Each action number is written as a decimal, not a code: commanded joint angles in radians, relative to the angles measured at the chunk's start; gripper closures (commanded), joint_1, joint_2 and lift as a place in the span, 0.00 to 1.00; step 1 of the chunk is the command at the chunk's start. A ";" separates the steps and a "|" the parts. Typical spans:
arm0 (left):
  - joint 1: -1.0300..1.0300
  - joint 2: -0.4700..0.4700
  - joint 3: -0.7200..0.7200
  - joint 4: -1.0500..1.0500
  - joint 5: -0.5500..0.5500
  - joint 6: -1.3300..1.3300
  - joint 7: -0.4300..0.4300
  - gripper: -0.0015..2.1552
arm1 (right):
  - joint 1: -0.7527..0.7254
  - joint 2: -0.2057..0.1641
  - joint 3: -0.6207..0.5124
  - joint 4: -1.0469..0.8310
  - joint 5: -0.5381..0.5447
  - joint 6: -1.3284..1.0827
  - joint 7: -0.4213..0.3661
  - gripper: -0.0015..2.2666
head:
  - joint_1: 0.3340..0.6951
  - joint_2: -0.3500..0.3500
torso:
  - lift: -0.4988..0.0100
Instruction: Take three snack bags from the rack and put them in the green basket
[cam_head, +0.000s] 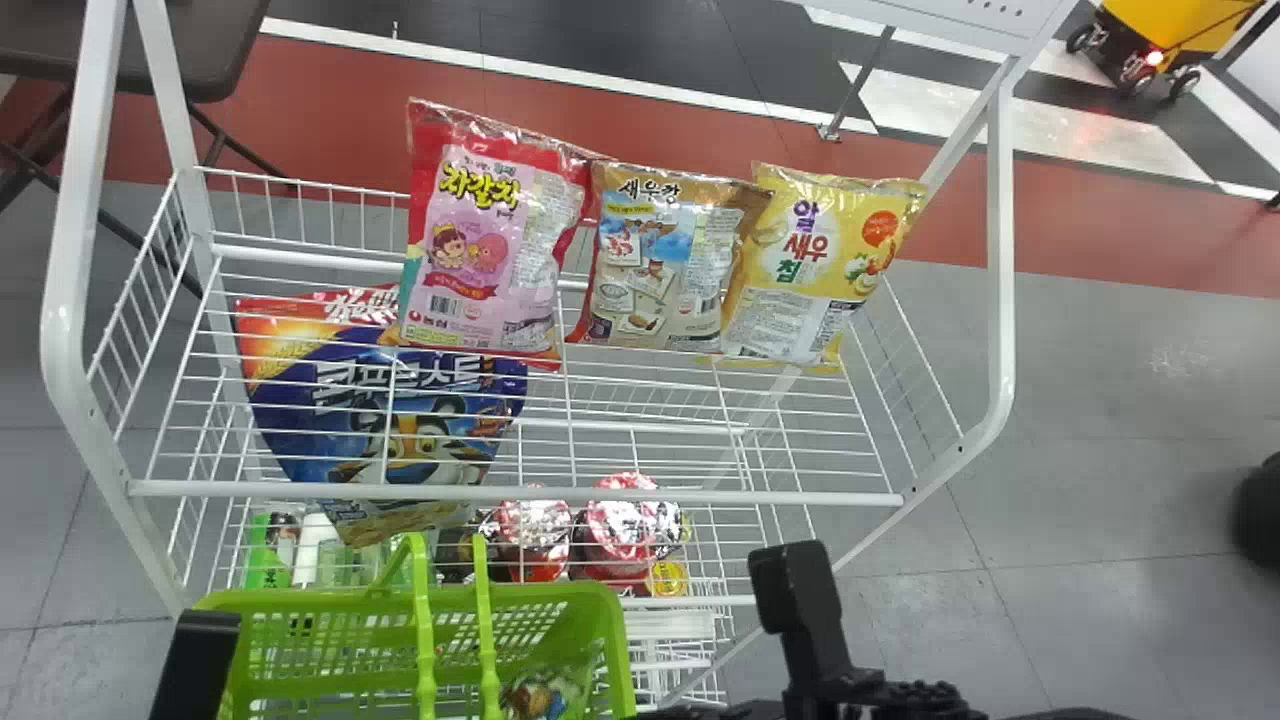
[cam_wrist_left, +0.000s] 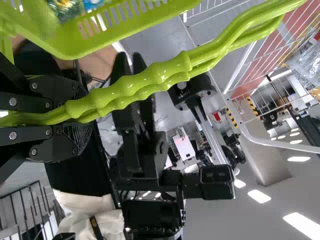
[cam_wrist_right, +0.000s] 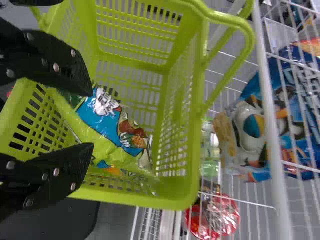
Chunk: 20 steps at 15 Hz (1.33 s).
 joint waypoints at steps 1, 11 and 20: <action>-0.004 0.000 -0.003 0.003 -0.003 0.002 0.002 0.79 | 0.017 0.025 -0.061 -0.006 -0.084 -0.238 0.000 0.02 | 1.00 0.00 | 0.96; -0.005 0.000 -0.015 0.024 -0.011 -0.007 0.002 0.79 | -0.295 0.049 0.007 0.461 -0.121 -1.158 -0.169 0.04 | 1.00 0.00 | 0.96; -0.012 0.003 -0.015 0.035 -0.014 -0.010 -0.015 0.78 | -0.626 0.049 0.079 0.858 -0.124 -1.085 -0.149 0.08 | 1.00 0.11 | 0.96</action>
